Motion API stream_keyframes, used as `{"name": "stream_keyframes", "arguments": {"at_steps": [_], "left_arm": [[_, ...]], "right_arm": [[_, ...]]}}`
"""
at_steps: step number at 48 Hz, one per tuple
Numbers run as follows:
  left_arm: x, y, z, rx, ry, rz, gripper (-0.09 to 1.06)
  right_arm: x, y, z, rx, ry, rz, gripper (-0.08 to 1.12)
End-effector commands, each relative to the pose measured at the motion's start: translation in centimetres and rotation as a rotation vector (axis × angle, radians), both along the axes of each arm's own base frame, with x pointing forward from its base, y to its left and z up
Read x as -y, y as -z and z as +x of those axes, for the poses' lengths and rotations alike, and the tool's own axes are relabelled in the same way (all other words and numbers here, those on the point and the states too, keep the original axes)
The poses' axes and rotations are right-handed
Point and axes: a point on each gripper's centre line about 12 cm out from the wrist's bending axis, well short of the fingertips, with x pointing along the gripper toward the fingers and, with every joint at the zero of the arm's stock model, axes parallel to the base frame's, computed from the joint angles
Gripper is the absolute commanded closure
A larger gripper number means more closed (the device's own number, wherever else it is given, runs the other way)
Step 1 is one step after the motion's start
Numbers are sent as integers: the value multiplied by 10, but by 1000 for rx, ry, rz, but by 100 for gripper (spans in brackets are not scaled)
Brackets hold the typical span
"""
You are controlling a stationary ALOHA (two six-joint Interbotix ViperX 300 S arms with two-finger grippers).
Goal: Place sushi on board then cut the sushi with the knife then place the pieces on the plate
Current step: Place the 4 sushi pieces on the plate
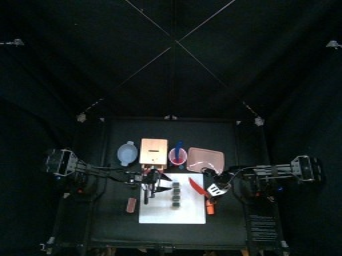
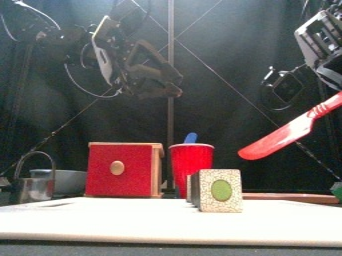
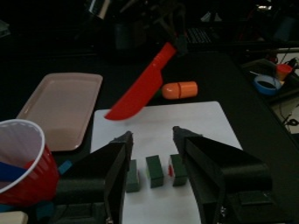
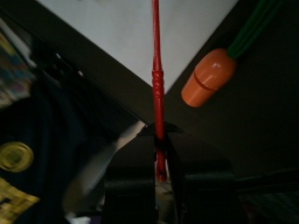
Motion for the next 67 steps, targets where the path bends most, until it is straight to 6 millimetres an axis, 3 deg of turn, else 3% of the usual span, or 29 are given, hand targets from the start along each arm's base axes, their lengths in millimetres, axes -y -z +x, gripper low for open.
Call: {"name": "stream_keyframes", "arguments": {"at_steps": [1, 15, 24, 37, 48, 62, 67], "left_arm": [[-2, -2, 0, 12, -3, 2, 17], [-6, 7, -7, 26, -12, 5, 17], [-4, 12, -14, 21, 15, 30, 17], [-2, 8, -25, 36, 39, 53, 17], [-2, 10, -26, 31, 40, 52, 17], [-1, 8, -25, 39, 44, 55, 17], [0, 8, -26, 37, 44, 52, 17]], "right_arm": [[-5, -6, 1, 26, 198, 54, 89], [-39, 6, 17, -23, 392, 171, 74], [-49, 18, 34, -11, 436, 168, 58], [-51, 20, 55, -10, 422, 128, 41], [-52, 22, 52, -67, 334, 46, 36], [-51, 22, 50, -91, 298, 2, 7], [-51, 21, 55, -68, 316, 16, 6]]}}
